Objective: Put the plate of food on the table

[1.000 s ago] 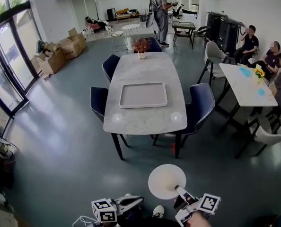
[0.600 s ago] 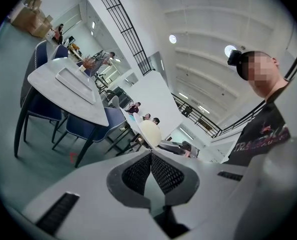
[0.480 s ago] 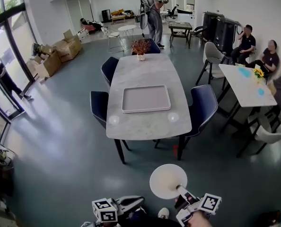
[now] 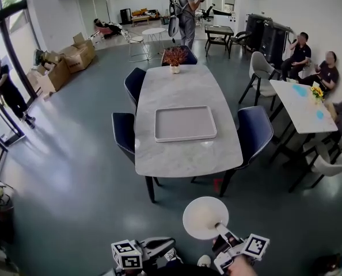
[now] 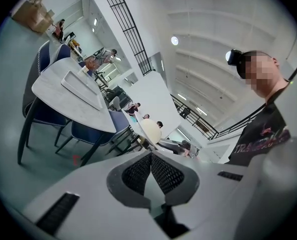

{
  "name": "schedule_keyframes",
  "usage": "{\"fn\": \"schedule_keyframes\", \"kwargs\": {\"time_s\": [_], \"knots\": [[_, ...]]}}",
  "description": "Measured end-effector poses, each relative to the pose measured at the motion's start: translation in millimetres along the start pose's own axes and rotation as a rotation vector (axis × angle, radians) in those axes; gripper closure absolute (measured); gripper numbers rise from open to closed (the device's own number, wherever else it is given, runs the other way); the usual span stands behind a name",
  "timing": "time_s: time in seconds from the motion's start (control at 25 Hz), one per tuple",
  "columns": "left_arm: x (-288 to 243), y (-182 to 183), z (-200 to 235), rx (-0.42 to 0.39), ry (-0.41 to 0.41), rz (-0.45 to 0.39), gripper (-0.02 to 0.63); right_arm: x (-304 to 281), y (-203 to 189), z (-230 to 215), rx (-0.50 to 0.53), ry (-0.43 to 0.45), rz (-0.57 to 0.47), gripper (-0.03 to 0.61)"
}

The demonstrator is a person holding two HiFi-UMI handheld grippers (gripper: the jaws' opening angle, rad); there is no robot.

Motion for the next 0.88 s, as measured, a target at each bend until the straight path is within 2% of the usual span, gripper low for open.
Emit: {"fn": "schedule_keyframes", "kwargs": {"time_s": [0.24,0.36,0.56,0.88], "knots": [[26,18,23,0.005,-0.017,0.011,0.607,-33,-10,1,-0.009,-0.042,-0.022,0.557],[38,26,35,0.007,-0.02,0.013,0.607,-54,-11,10,0.006,-0.004,-0.031,0.557],[54,38,46,0.003,-0.018,0.002,0.607,-72,-12,16,0.009,-0.028,-0.034,0.557],[60,53,55,0.004,-0.007,-0.024,0.607,-92,-1,30,0.021,-0.004,-0.025,0.557]]}}
Point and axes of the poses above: the fingertips, and each gripper's own axes: x backward along the fingers, z to its left, y out of its top, the point moved 2 cm from there along x, backward along the fingers, and after that the axes turned 8 degrees about z, right-handed, at the moved point
